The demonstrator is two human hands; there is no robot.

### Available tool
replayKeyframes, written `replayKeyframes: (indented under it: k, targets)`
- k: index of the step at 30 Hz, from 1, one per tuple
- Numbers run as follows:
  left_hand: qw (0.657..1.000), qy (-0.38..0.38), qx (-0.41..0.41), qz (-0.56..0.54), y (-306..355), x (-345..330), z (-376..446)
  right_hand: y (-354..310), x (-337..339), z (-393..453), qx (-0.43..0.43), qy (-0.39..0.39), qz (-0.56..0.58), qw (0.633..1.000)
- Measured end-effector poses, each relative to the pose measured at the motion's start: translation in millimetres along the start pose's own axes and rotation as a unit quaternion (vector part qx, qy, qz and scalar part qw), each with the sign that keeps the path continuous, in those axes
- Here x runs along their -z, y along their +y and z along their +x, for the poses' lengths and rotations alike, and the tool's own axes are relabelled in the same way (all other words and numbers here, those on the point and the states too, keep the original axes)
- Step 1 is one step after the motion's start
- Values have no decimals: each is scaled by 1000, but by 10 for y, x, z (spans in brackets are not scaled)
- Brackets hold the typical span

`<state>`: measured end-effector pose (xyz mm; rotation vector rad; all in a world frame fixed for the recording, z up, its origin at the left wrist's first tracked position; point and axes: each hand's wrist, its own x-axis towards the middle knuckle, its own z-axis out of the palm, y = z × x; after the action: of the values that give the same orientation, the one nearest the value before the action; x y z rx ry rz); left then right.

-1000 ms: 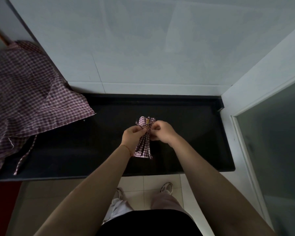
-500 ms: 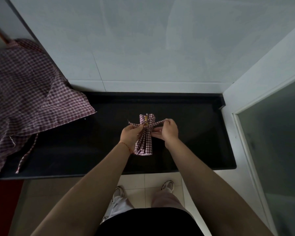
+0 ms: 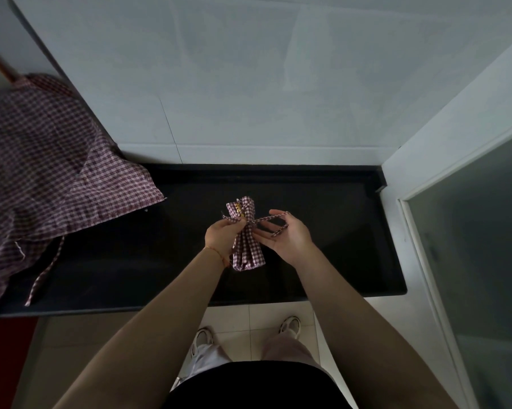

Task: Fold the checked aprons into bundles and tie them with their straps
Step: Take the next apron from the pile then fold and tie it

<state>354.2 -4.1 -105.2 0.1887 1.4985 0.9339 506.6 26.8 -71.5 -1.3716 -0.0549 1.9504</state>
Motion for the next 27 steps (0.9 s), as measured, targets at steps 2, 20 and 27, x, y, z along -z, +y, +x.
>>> replayKeyframes:
  k: [2,20,27]
  targets:
    - [999,-23,27,-16,5,23,26,13,26,8,-12,-5,11,1000]
    - [996,-51,49,-47,-29,79,-5,136,7,-9,0,-30,-140,990]
    - [996,-52,48,-60,-83,64,-31,261,-111,141,84,102,-299,945]
